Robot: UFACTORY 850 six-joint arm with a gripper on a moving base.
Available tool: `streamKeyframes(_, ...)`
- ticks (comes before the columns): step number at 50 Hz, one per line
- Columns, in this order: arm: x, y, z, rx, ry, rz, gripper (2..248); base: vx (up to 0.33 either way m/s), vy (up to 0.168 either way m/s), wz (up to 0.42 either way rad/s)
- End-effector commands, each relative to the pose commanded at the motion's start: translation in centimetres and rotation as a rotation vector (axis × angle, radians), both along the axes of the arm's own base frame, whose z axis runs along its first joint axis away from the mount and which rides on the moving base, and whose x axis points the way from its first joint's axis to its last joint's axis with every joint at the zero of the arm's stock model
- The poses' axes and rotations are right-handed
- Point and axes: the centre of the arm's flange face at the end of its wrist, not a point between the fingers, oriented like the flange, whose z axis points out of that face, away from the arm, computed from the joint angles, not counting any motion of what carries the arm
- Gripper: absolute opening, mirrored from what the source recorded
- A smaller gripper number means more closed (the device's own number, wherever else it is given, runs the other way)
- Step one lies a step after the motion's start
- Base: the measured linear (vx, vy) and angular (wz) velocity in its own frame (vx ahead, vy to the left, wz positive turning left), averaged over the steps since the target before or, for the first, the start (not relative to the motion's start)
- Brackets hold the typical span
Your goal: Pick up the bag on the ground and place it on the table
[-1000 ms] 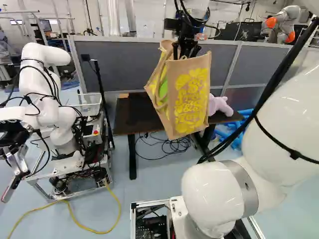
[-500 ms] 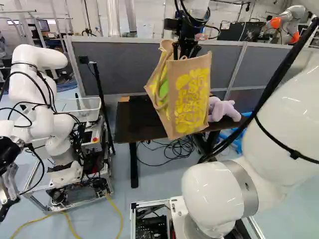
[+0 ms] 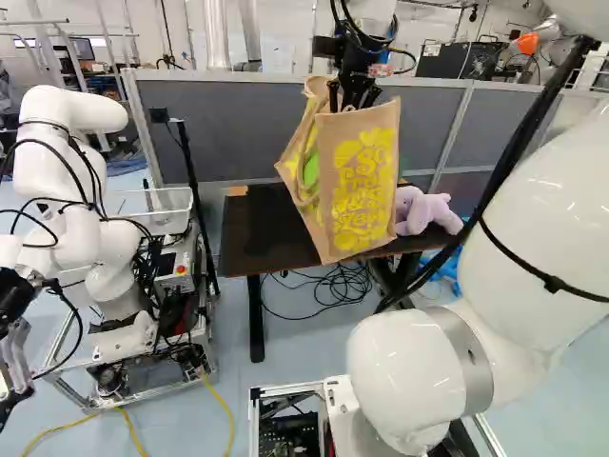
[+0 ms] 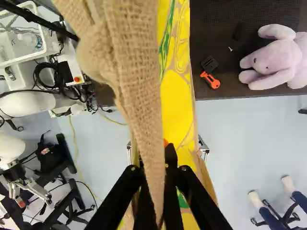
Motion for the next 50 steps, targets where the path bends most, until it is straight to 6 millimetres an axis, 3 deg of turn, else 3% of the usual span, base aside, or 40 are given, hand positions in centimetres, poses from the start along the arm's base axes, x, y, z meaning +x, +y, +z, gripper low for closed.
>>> streamKeyframes(17, 2.6, 0.1, 0.0, 0.0, 0.002, 0.001, 21, 0.0, 0.0, 0.0)
streamKeyframes(50, 5.3, 2.0, 0.0, 0.0, 0.0, 0.041, 21, 0.0, 0.0, 0.0)
